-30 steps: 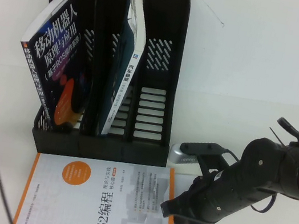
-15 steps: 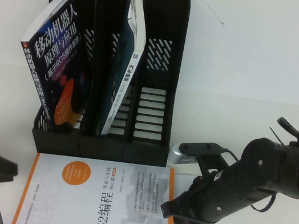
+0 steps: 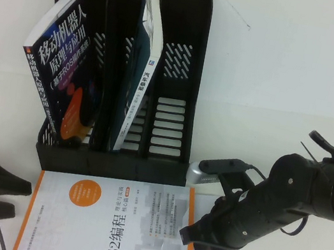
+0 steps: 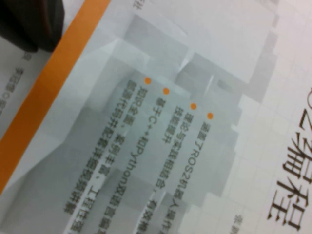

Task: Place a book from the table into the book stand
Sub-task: Push book with right arm

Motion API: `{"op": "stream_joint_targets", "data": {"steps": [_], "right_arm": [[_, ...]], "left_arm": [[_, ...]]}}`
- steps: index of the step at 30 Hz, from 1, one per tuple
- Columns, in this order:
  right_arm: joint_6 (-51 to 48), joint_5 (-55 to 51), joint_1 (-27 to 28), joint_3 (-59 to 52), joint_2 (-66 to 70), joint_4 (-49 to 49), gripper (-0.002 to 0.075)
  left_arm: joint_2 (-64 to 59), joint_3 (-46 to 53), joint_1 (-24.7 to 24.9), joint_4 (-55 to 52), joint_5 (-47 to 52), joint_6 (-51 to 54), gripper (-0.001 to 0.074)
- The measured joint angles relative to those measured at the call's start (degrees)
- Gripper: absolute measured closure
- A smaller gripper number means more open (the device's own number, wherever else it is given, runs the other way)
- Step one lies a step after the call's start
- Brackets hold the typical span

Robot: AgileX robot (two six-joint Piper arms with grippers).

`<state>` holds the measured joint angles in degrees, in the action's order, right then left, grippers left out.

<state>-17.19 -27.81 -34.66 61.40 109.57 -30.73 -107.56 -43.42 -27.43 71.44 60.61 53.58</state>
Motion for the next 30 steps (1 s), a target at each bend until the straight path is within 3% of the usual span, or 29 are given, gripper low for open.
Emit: {"op": "stream_joint_targets", "data": {"steps": [8, 22, 25, 30], "right_arm": [[-0.69, 0.34, 0.0, 0.0, 0.0, 0.0, 0.0726], [-6.63, 1.05, 0.0, 0.0, 0.27, -3.75, 0.0726], [-6.72, 1.09, 0.0, 0.0, 0.27, -3.87, 0.0727], [-6.89, 1.18, 0.0, 0.0, 0.27, -3.87, 0.0727]], "left_arm": [[-4.41, -0.04, 0.4, 1.3, -0.06, 2.06, 0.0247], [-8.52, -2.76, 6.2, 4.31, 4.65, 8.06, 0.0258], [-8.65, -3.11, 6.2, 3.98, 4.65, 8.06, 0.0337], [-8.65, -3.25, 6.2, 3.57, 4.65, 8.21, 0.0613]]}}
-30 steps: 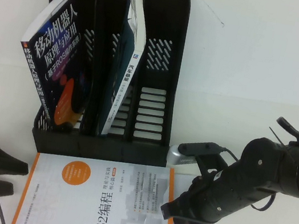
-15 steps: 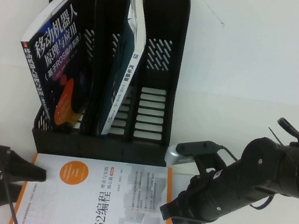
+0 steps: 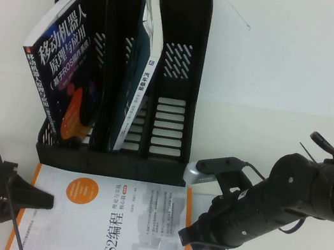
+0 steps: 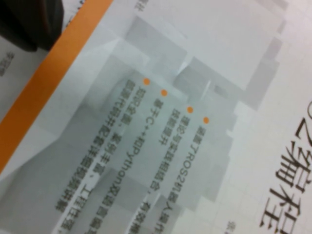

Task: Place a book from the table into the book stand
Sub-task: Push book with right arm, then pick up the book with your left arm

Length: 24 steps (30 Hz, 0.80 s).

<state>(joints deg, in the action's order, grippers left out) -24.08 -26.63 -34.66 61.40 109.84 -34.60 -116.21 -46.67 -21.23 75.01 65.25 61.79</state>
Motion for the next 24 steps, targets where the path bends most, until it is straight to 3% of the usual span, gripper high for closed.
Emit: {"op": "stream_joint_targets", "data": {"steps": [11, 24], "right_arm": [[5.09, -2.38, 1.62, 0.0, -2.48, 7.26, 0.0727], [12.53, -11.04, 4.49, 0.0, -16.27, 19.31, 0.0727]], "left_arm": [[3.92, -0.09, 0.13, -2.81, 0.0, -8.08, 0.0632], [33.56, 0.59, 0.54, -10.82, 0.38, -20.3, 0.0632]]}}
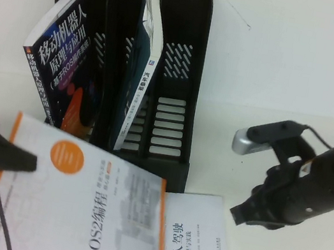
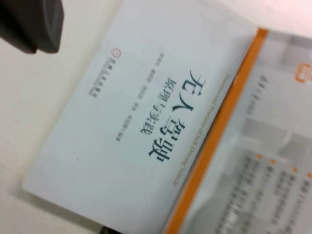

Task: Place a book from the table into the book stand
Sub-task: Pick up the book with your left arm, then place the book on the book shelf

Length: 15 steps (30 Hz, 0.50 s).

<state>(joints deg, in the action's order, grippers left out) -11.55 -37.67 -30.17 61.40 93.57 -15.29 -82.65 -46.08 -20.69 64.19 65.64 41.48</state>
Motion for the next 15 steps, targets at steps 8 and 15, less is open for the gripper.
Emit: {"op": "stream_joint_targets", "data": {"steps": [8, 15], "right_arm": [[1.59, -1.16, 0.0, 0.0, -3.52, 2.1, 0.0727], [2.18, 5.67, 0.0, -0.11, -3.6, 2.62, 0.0727]], "left_arm": [[18.41, -3.23, 0.0, -1.15, 2.61, -7.32, 0.0632], [25.76, -17.18, 1.17, 0.22, 4.36, -14.27, 0.0632]]}}
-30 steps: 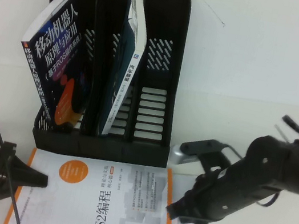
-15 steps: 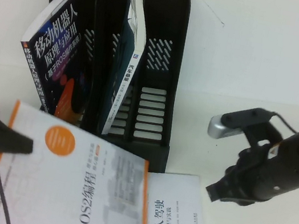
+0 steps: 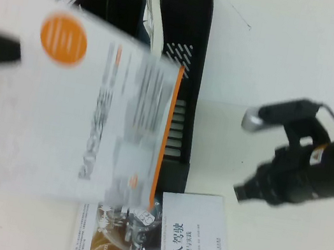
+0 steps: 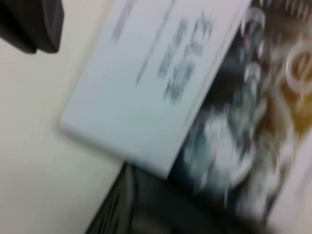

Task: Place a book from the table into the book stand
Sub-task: Place the book on the book shelf

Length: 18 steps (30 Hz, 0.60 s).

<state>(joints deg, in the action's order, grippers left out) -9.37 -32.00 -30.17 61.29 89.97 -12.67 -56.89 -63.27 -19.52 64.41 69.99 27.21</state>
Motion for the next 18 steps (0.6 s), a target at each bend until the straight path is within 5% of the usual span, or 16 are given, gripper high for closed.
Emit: {"op": "stream_joint_targets", "data": {"steps": [10, 18], "right_arm": [[0.12, 9.83, -0.39, 13.2, 6.89, -1.05, 0.0727], [0.12, 9.92, -0.89, 28.6, 17.43, -3.94, 0.0727]], "left_arm": [[1.26, -25.25, 0.58, -18.14, 2.65, -11.04, 0.0632], [1.37, -30.34, 0.58, -23.91, 2.75, -13.92, 0.0632]]}}
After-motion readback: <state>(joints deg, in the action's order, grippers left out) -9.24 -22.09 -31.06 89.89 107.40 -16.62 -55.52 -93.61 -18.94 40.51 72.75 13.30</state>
